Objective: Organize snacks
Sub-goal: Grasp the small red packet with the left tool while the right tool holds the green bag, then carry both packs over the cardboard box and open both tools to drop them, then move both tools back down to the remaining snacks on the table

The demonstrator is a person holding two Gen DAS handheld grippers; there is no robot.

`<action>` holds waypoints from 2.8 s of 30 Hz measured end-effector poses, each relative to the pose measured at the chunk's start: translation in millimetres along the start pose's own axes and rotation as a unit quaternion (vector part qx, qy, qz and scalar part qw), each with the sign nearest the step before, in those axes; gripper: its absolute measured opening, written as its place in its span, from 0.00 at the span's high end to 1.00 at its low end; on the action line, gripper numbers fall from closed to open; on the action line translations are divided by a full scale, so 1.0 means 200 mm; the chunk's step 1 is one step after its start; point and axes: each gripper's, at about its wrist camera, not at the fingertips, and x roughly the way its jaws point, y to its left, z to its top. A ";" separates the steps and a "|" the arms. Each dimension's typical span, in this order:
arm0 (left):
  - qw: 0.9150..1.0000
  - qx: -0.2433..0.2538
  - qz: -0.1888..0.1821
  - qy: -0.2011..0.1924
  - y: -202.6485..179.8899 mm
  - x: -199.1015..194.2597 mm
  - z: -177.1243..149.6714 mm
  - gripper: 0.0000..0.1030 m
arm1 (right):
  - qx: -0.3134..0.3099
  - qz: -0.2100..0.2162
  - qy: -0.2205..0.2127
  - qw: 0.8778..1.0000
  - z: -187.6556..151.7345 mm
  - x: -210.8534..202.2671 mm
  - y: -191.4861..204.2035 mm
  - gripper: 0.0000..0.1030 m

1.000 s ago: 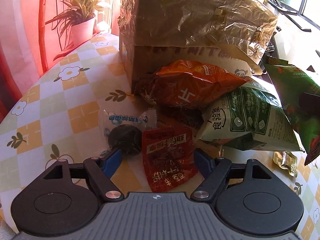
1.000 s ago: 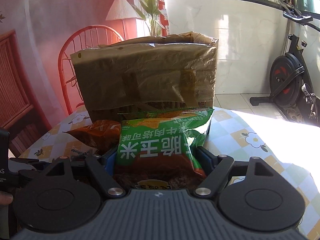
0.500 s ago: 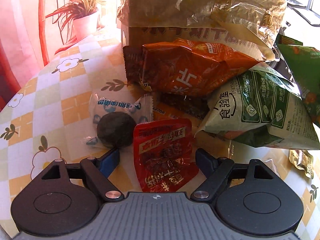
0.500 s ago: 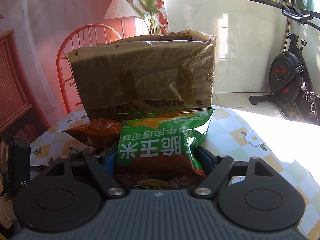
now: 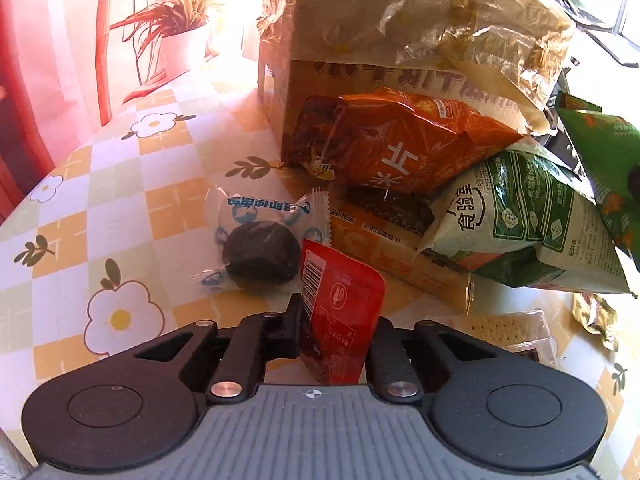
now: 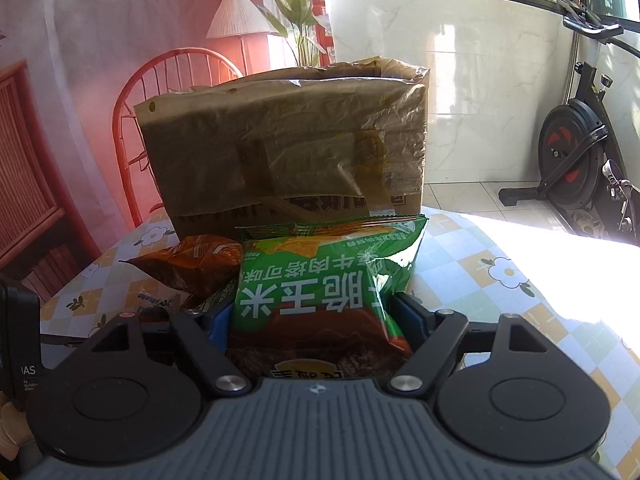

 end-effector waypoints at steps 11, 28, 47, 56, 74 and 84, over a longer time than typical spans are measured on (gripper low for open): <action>0.998 -0.008 -0.018 -0.054 0.08 -0.22 0.10 0.87 | 0.004 0.000 -0.013 1.000 0.01 -0.04 -0.01 0.22; 0.984 0.024 -0.029 -0.175 -0.06 -0.61 0.74 0.87 | -0.037 0.017 -0.083 0.996 0.43 -0.12 -0.04 0.22; 0.988 0.050 -0.011 -0.148 -0.26 -0.21 1.43 0.87 | -0.152 -0.029 -0.074 0.985 1.12 0.55 0.01 0.22; 0.991 0.049 0.002 -0.122 -0.22 -0.07 1.44 0.28 | -0.143 -0.017 -0.012 0.989 1.08 0.73 0.00 0.19; 0.990 0.001 0.022 -0.142 0.02 -0.54 1.03 0.24 | -0.100 0.069 -0.053 0.991 0.79 0.15 -0.09 0.13; 0.989 -0.069 0.032 -0.125 0.10 -0.54 0.55 0.24 | -0.120 0.084 -0.025 0.989 0.36 0.01 -0.27 0.13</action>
